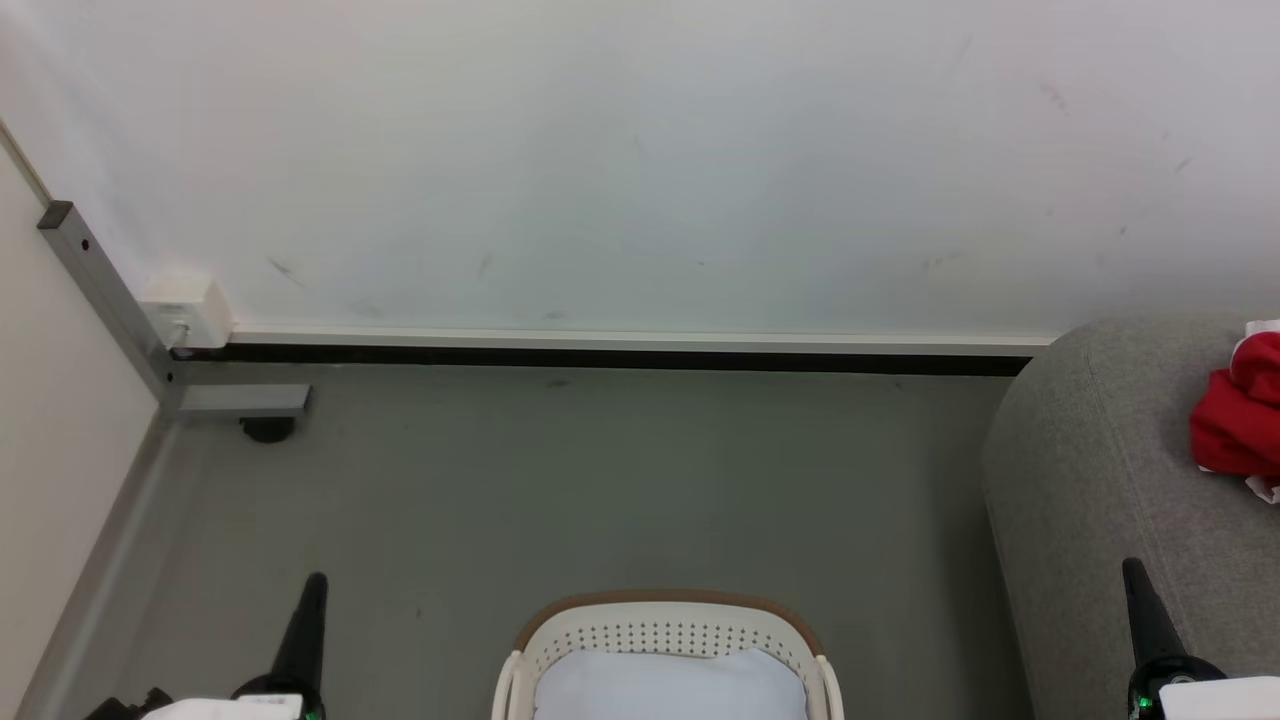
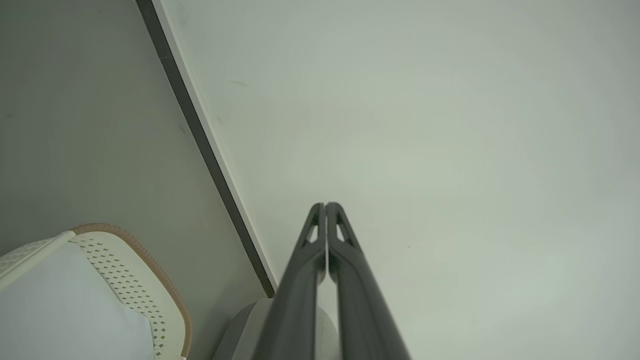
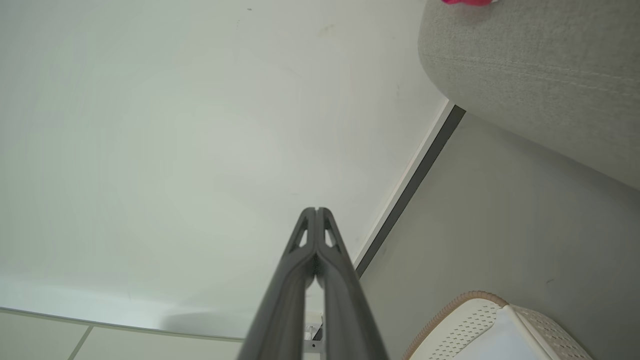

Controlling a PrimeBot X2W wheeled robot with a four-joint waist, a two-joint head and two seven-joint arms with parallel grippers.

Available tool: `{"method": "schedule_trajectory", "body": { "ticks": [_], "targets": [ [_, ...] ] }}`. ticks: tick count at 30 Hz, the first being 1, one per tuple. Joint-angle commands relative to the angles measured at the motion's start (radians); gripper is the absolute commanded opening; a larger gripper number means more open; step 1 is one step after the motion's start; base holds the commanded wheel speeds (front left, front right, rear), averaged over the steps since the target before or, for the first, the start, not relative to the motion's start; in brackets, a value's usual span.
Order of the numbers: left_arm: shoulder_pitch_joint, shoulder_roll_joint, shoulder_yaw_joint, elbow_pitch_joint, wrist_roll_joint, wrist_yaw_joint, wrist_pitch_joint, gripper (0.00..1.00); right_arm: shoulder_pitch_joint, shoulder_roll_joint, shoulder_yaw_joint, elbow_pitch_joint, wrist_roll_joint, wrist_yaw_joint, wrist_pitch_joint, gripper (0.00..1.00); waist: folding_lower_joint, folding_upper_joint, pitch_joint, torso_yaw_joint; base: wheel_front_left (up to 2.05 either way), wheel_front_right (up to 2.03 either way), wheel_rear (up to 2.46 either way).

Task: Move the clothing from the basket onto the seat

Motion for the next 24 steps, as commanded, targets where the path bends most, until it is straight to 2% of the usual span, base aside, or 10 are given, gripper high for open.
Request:
{"method": "schedule_trajectory", "body": {
  "ticks": [1, 24],
  "targets": [
    [-0.017, 0.003, 0.006, -0.006, -0.021, 0.001, 0.007, 0.0, -0.016, -0.009, -0.006, -0.01, 0.023, -0.001, 0.006, 0.0, 0.0, 0.0, 0.001, 0.001, 0.0, 0.0, 0.0],
    [-0.05, -0.001, 0.018, -0.006, -0.186, 0.001, 0.052, 0.0, -0.03, -0.01, -0.026, -0.027, 0.192, -0.002, 0.051, 0.0, 0.0, 0.0, 0.009, 0.008, 0.0, 0.0, 0.0]
  ]
}}
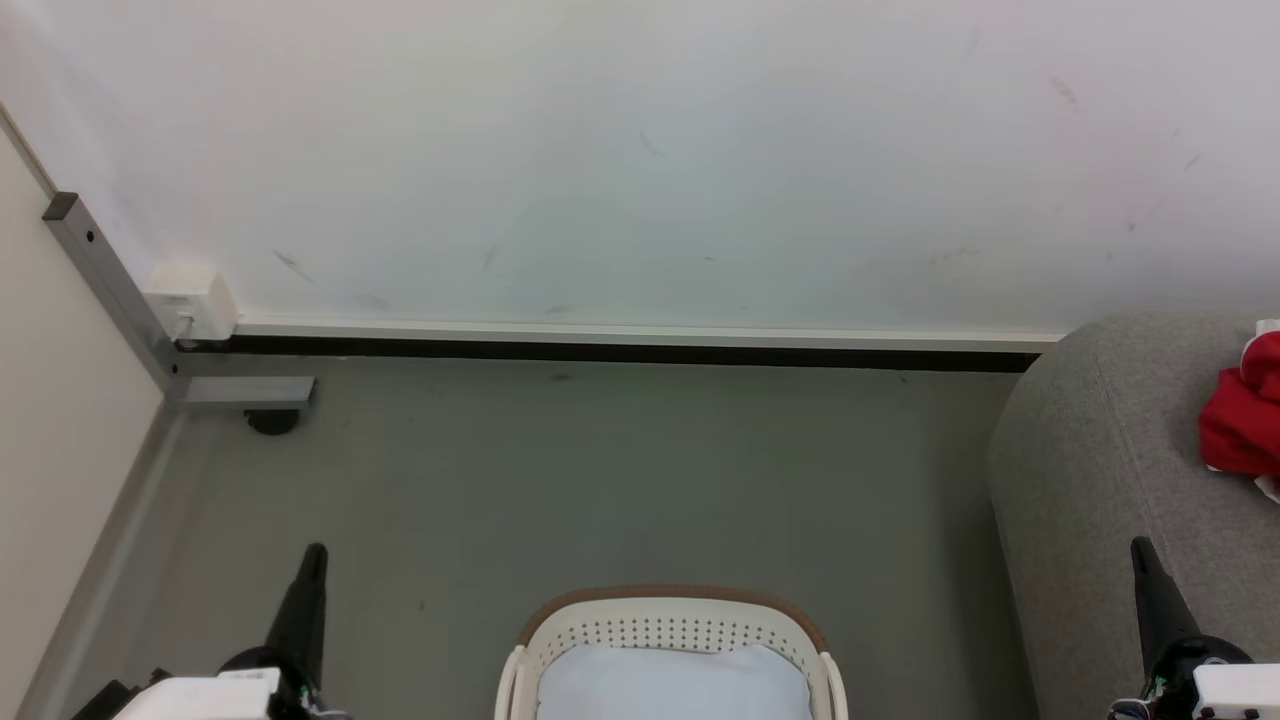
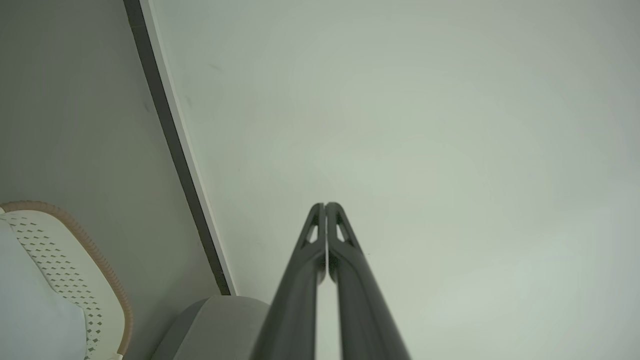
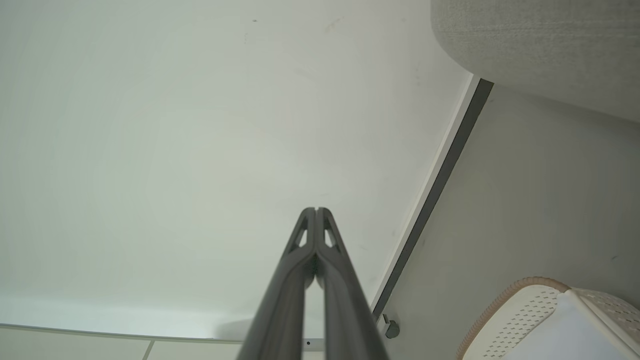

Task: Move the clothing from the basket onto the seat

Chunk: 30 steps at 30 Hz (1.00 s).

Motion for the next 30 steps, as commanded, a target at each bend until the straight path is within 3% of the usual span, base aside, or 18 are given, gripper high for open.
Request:
{"method": "schedule_trajectory", "body": {
  "ticks": [1, 8, 30],
  "targets": [
    [-0.013, 0.002, 0.004, -0.003, -0.028, 0.001, 0.007, 0.0, -0.01, -0.008, -0.005, -0.008, 0.022, -0.002, 0.007, 0.0, -0.0001, -0.0001, 0.001, 0.001, 0.0, 0.0, 0.0],
    [-0.023, 0.001, 0.007, -0.003, -0.073, 0.001, 0.02, 0.0, -0.016, -0.008, -0.011, -0.013, 0.068, -0.002, 0.019, 0.0, -0.0001, -0.0001, 0.003, 0.003, 0.0, 0.0, 0.0],
    [-0.022, 0.001, 0.007, -0.003, -0.073, 0.001, 0.021, 0.0, -0.016, -0.008, -0.011, -0.012, 0.066, -0.002, 0.02, 0.0, -0.0001, -0.0001, 0.003, 0.003, 0.0, 0.0, 0.0]
  ]
}}
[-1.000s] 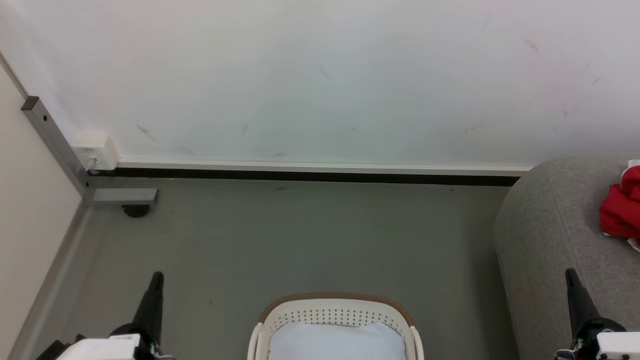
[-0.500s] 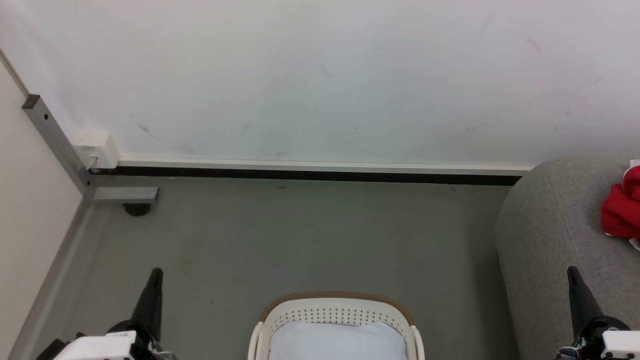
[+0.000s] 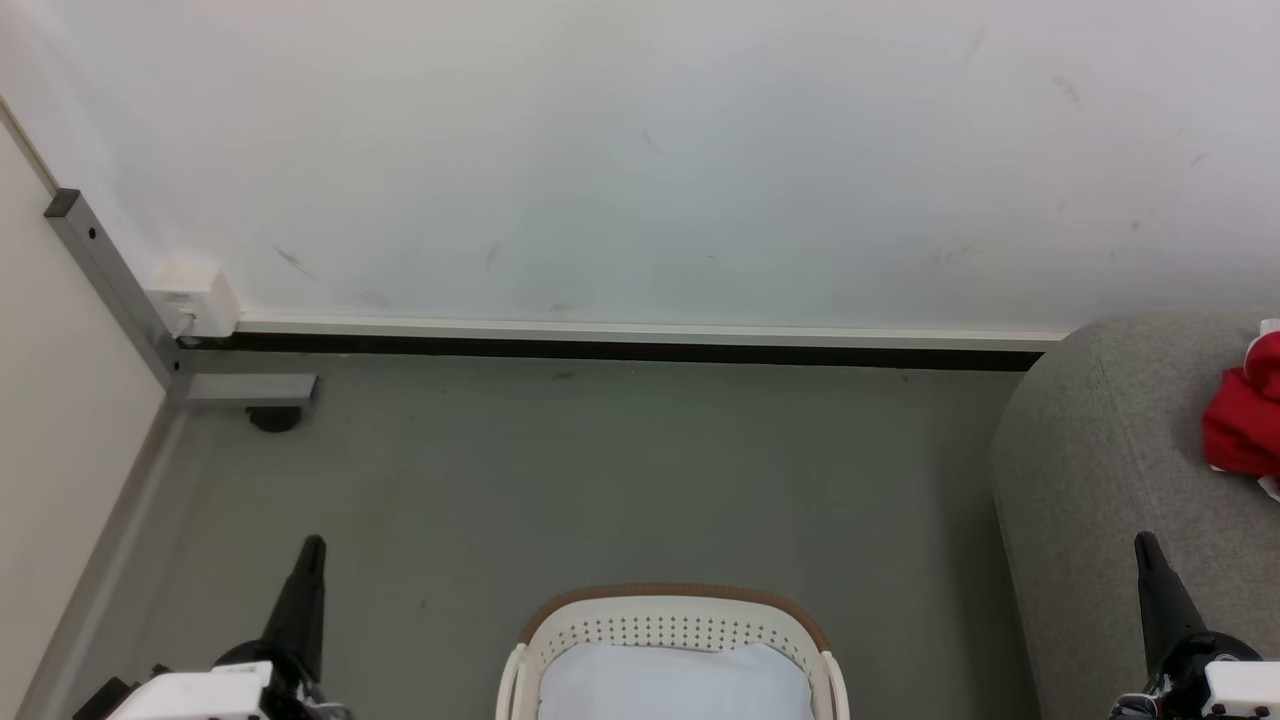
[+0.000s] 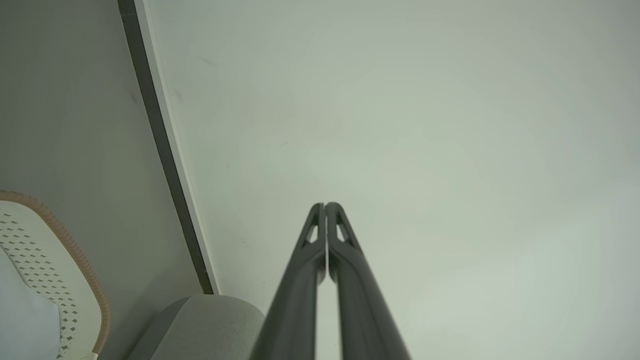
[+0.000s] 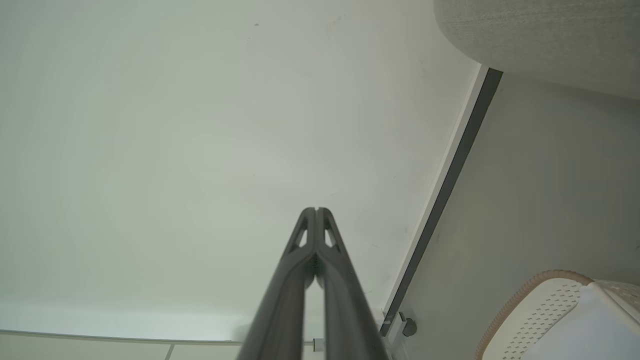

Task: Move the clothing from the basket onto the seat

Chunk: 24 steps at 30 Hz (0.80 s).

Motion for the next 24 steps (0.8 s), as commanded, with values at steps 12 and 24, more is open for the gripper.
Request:
{"method": "schedule_trajectory", "body": {
  "ticks": [12, 24],
  "targets": [
    [-0.01, 0.002, 0.002, -0.002, -0.013, 0.001, 0.004, 0.0, -0.012, -0.007, -0.003, -0.004, 0.002, -0.002, 0.003, 0.0, -0.0001, 0.0, 0.0, 0.0, 0.0, 0.0, 0.0],
    [-0.01, 0.002, 0.002, -0.002, -0.013, 0.001, 0.004, 0.0, -0.012, -0.007, -0.003, -0.004, 0.002, -0.002, 0.003, 0.0, -0.0001, 0.0, 0.0, 0.0, 0.0, 0.0, 0.0]
  ]
}}
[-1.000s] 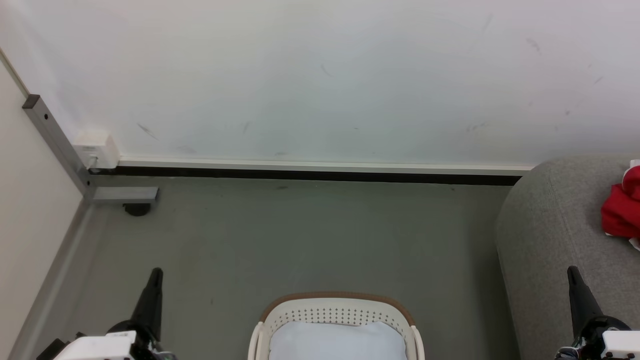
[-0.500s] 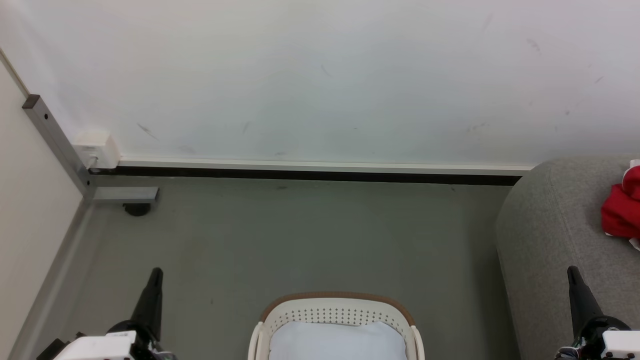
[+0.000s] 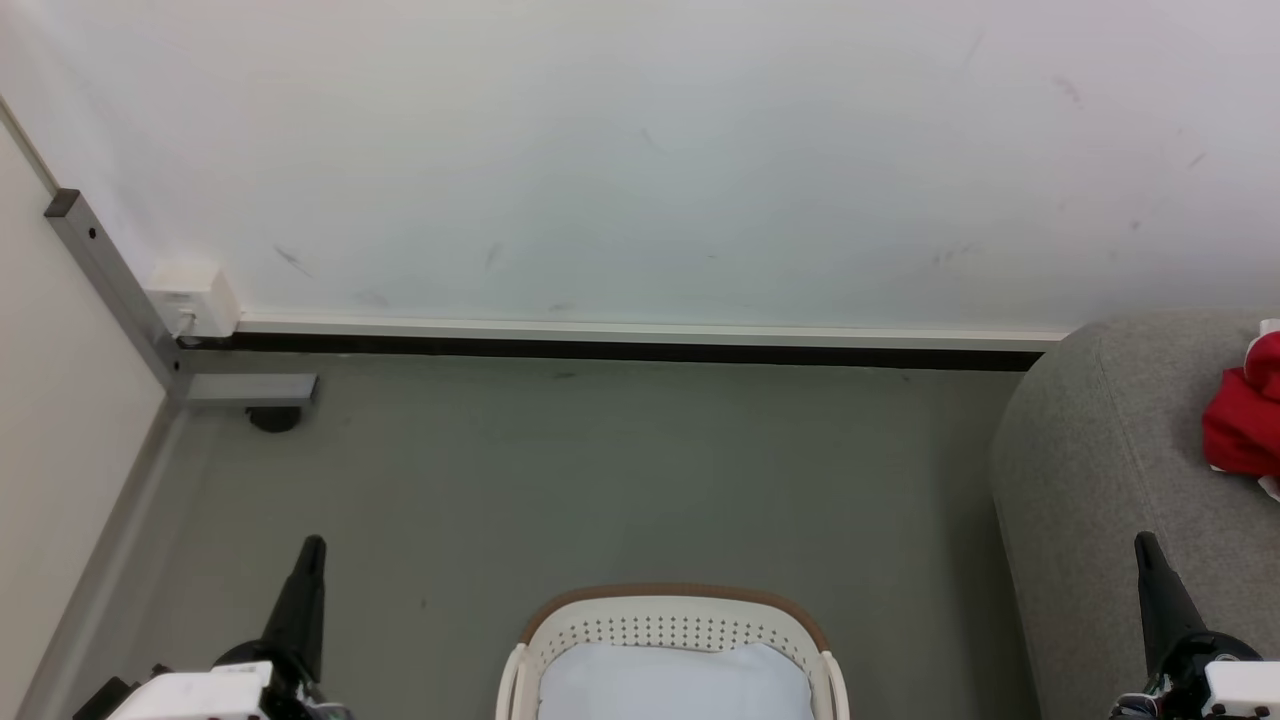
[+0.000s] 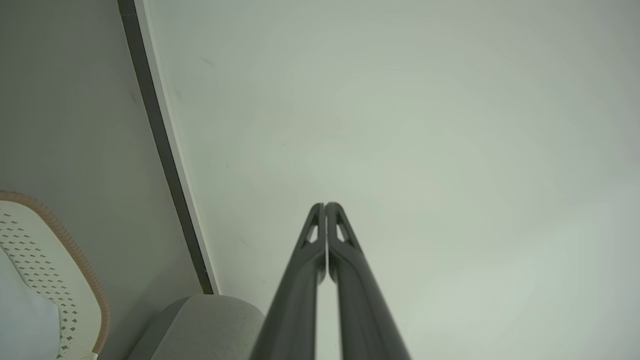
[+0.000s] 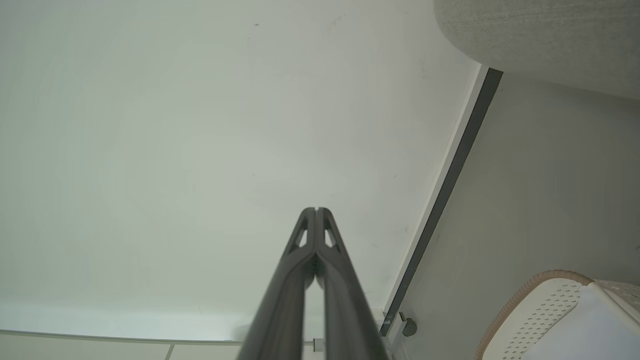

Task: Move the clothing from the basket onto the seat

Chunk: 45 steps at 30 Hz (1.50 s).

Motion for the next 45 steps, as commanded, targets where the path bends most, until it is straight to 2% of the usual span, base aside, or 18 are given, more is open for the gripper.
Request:
{"method": "schedule_trajectory", "body": {
  "ticks": [1, 45],
  "targets": [
    [-0.009, 0.002, 0.002, -0.002, -0.013, 0.001, 0.004, 0.0, -0.012, -0.007, -0.003, -0.004, 0.002, -0.002, 0.003, 0.0, 0.0, 0.0, 0.0, 0.0, 0.0, 0.0, 0.0],
    [-0.009, 0.002, 0.001, -0.003, -0.013, 0.001, 0.004, 0.0, -0.012, -0.007, -0.003, -0.004, 0.002, -0.002, 0.003, 0.0, 0.0, 0.0, 0.0, 0.0, 0.0, 0.0, 0.0]
  ]
}}
